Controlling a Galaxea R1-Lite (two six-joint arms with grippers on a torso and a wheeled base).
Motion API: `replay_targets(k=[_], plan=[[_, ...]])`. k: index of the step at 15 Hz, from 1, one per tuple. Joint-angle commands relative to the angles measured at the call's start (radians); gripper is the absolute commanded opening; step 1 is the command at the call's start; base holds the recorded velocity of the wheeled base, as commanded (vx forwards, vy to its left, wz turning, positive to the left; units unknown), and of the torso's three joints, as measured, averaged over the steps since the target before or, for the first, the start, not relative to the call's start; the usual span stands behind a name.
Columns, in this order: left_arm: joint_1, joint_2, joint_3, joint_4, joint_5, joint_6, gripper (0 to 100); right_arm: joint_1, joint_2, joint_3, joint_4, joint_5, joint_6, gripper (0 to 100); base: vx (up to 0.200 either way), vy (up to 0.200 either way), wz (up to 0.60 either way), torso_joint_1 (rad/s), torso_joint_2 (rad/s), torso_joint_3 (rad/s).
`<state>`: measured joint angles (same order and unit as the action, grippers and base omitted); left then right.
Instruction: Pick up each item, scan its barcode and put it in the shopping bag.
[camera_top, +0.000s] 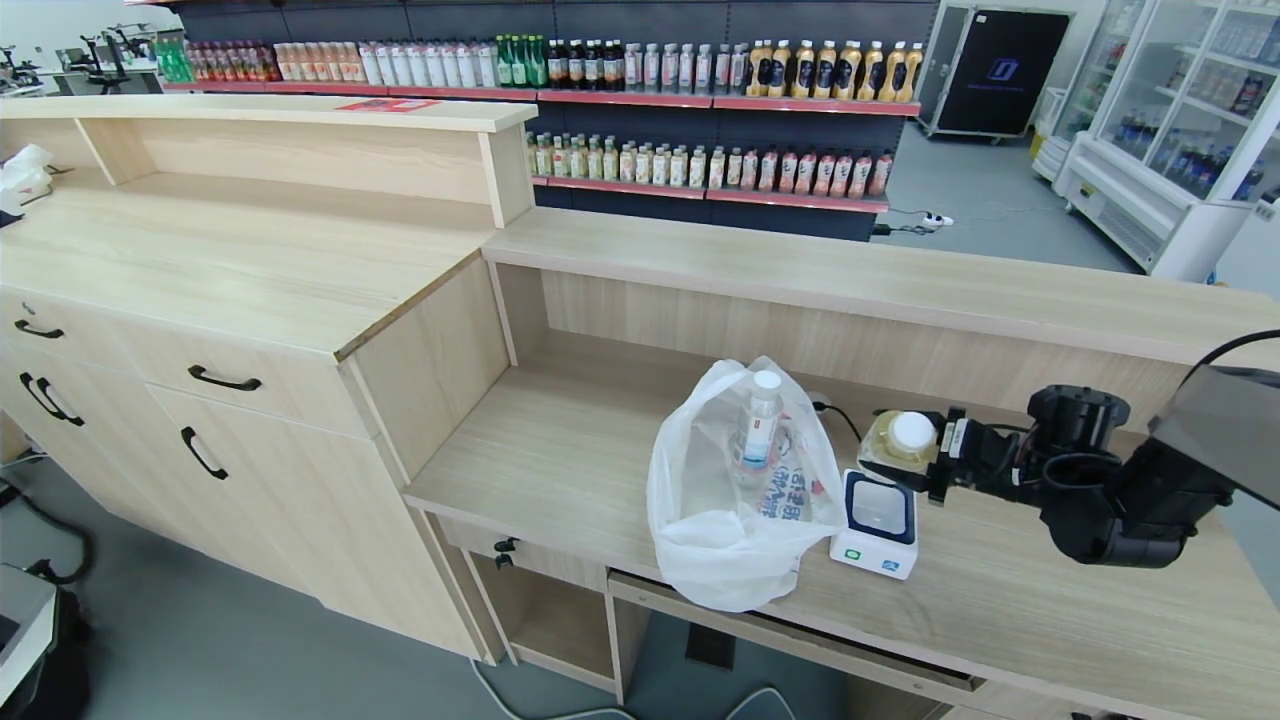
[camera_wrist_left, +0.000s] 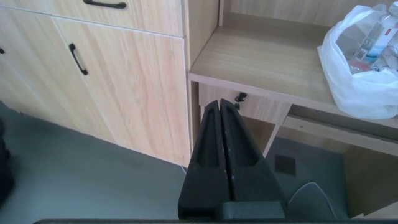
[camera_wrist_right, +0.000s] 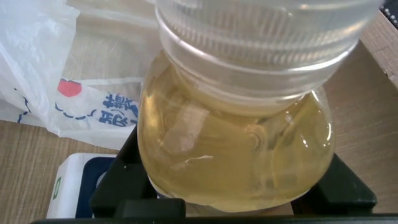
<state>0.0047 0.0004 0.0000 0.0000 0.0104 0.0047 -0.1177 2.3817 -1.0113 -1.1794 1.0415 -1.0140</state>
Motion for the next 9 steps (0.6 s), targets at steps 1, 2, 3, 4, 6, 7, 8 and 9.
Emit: replay_targets(k=[1, 2, 3, 4, 6, 7, 8, 9], plan=[[0.000, 0.000, 0.000, 0.000, 0.000, 0.000, 0, 0.000, 0.004, -0.003, 0.000, 0.000, -0.001, 0, 0.000, 0.000, 0.00, 0.000, 0.00, 0.000], [0.000, 0.000, 0.000, 0.000, 0.000, 0.000, 0, 0.000, 0.007, -0.004, 0.000, -0.001, -0.001, 0, 0.000, 0.000, 0.00, 0.000, 0.00, 0.000], [0.000, 0.000, 0.000, 0.000, 0.000, 0.000, 0, 0.001, 0.011, -0.015, 0.000, -0.001, -0.001, 0, 0.000, 0.000, 0.00, 0.000, 0.00, 0.000], [0.000, 0.000, 0.000, 0.000, 0.000, 0.000, 0, 0.003, 0.017, -0.021, 0.000, -0.001, -0.001, 0, 0.000, 0.000, 0.00, 0.000, 0.00, 0.000], [0.000, 0.000, 0.000, 0.000, 0.000, 0.000, 0, 0.003, 0.021, -0.026, 0.000, -0.001, -0.001, 0, 0.000, 0.000, 0.00, 0.000, 0.00, 0.000], [0.000, 0.000, 0.000, 0.000, 0.000, 0.000, 0, 0.003, 0.022, -0.029, 0.000, -0.001, -0.001, 0, 0.000, 0.000, 0.00, 0.000, 0.00, 0.000], [0.000, 0.000, 0.000, 0.000, 0.000, 0.000, 0, 0.004, 0.024, -0.033, 0.000, -0.001, -0.001, 0, 0.000, 0.000, 0.00, 0.000, 0.00, 0.000], [0.000, 0.000, 0.000, 0.000, 0.000, 0.000, 0, 0.004, 0.025, -0.036, 0.000, -0.001, -0.001, 0, 0.000, 0.000, 0.00, 0.000, 0.00, 0.000]])
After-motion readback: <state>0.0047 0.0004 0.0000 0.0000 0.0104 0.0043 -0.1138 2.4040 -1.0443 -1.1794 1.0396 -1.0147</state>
